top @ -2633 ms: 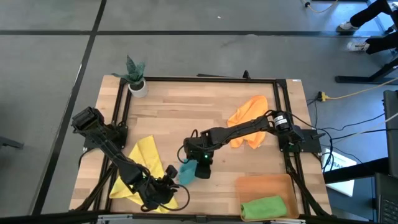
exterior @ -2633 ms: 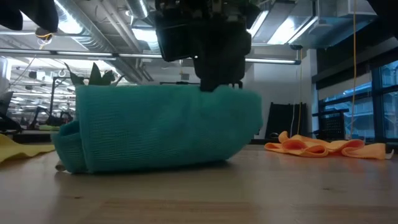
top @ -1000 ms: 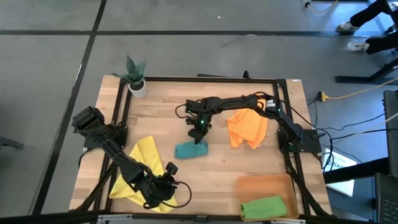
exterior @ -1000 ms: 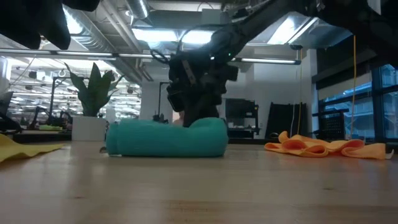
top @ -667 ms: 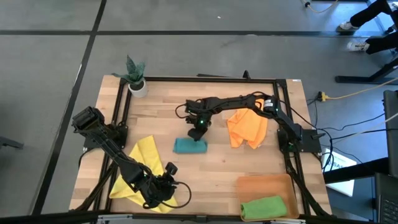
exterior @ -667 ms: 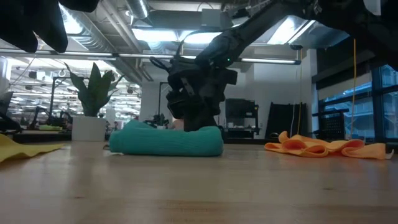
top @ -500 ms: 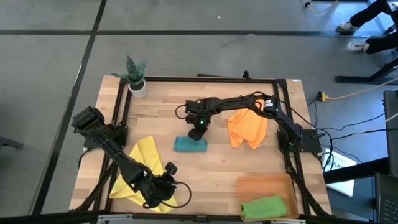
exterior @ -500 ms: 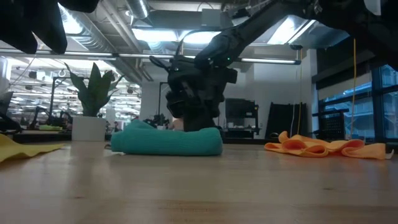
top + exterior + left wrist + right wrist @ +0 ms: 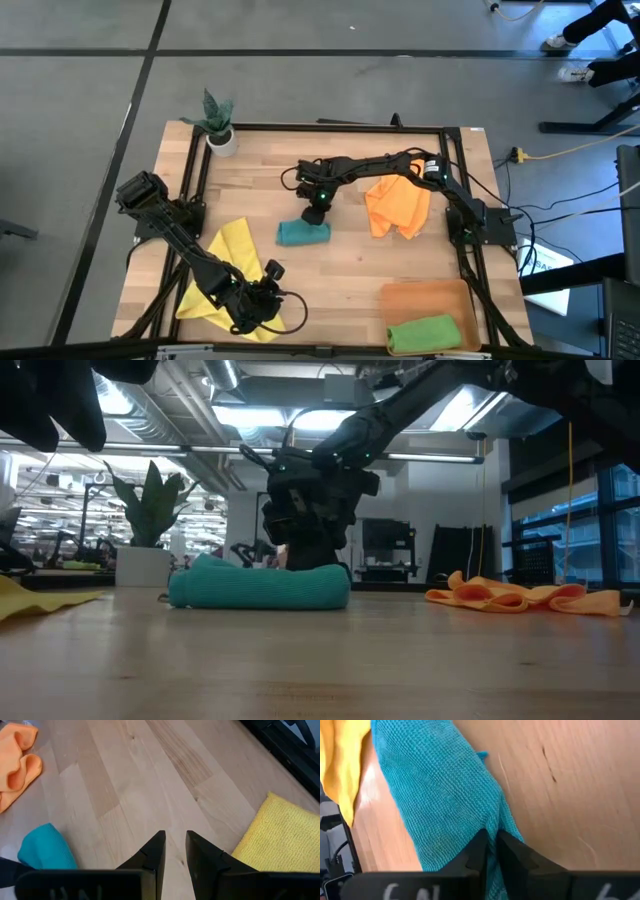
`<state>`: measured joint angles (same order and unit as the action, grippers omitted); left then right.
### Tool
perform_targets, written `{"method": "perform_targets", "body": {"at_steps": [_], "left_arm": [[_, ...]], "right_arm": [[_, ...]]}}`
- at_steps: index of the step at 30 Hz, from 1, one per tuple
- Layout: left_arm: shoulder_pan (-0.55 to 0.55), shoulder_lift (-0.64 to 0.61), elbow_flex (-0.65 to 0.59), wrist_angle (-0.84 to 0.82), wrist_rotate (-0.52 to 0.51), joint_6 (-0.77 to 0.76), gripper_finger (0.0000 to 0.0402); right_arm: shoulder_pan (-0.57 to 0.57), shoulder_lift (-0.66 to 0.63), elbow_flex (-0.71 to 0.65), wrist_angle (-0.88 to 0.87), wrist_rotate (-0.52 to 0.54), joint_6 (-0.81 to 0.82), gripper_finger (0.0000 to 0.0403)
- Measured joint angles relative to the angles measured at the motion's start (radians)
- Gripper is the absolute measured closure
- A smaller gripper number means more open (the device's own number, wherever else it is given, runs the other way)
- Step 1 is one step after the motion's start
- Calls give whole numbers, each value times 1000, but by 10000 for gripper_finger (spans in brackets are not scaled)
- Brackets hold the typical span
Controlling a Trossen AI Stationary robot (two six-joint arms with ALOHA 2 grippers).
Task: Roll microfiber towels into tight, uniform cylinder then place into a basket
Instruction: Roll the blue microfiber towel
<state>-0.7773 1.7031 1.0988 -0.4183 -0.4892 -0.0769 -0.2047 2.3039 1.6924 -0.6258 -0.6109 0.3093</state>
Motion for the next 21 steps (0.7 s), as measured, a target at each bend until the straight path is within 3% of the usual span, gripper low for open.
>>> {"method": "perform_targets", "body": {"at_steps": [9, 15, 21], "left_arm": [[0, 0, 0, 0, 0, -3, 335], [0, 0, 0, 0, 0, -3, 335], [0, 0, 0, 0, 0, -23, 335]], "right_arm": [[11, -3, 2, 2, 80, 28, 290], [-10, -3, 1, 3, 5, 151, 284], [-32, -4, 30, -5, 21, 208, 284]]}}
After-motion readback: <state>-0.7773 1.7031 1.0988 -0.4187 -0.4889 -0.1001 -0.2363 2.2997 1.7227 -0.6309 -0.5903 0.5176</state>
